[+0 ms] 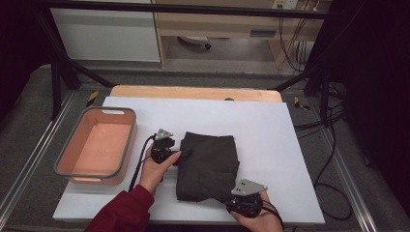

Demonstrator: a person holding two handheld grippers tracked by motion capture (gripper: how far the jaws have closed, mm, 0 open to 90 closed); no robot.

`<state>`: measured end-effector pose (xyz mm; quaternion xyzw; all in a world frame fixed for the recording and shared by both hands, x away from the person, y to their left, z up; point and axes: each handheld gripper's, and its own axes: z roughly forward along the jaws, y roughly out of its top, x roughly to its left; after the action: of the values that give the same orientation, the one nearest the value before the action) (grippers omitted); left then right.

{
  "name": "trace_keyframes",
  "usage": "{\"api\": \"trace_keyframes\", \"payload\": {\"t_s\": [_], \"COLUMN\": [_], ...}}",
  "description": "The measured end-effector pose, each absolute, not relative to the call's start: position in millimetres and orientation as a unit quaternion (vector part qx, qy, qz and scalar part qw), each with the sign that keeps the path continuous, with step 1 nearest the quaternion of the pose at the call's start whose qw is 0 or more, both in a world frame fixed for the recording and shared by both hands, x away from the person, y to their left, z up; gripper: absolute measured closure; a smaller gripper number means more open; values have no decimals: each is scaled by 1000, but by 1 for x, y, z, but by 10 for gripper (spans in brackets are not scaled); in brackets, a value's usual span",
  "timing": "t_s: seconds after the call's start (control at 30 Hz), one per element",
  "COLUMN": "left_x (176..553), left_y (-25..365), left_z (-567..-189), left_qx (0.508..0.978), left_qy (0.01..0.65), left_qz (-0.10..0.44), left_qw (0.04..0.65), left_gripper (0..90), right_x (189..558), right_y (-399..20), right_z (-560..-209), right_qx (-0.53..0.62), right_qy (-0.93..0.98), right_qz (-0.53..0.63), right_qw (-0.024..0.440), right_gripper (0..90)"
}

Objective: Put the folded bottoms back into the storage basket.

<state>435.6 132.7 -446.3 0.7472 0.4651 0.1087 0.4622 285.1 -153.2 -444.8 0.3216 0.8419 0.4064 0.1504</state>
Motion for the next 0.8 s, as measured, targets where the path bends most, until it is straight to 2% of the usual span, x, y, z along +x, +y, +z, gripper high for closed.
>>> {"api": "trace_keyframes", "payload": {"t_s": [0.2, 0.3, 0.4, 0.43, 0.47, 0.5, 0.53, 0.57, 0.63, 0.8], "left_x": [442, 445, 446, 446, 446, 445, 445, 444, 442, 436], "left_y": [127, 119, 115, 113, 113, 112, 113, 114, 114, 116], "left_z": [-452, -454, -454, -452, -451, -450, -449, -447, -443, -422], "left_qx": [749, 751, 753, 753, 753, 752, 749, 745, 741, 732], "left_qy": [463, 459, 454, 450, 449, 451, 452, 451, 452, 437], "left_qz": [79, 50, 46, 44, 45, 46, 49, 50, 53, 69], "left_qw": [467, 473, 473, 478, 479, 479, 482, 488, 494, 518], "left_gripper": [185, 294, 423, 423, 490, 624, 624, 757, 790, 804], "right_x": [286, 286, 286, 286, 286, 286, 286, 286, 285, 283], "right_y": [-153, -153, -153, -153, -153, -153, -153, -153, -153, -156], "right_z": [-445, -445, -445, -445, -445, -444, -444, -442, -440, -432], "right_qx": [322, 321, 320, 320, 318, 319, 319, 314, 311, 306], "right_qy": [842, 842, 843, 843, 843, 843, 843, 843, 840, 830], "right_qz": [407, 407, 407, 407, 406, 407, 407, 409, 414, 432], "right_qw": [148, 148, 148, 148, 150, 150, 150, 156, 162, 176], "right_gripper": [597, 598, 604, 604, 609, 625, 625, 642, 653, 662]}}
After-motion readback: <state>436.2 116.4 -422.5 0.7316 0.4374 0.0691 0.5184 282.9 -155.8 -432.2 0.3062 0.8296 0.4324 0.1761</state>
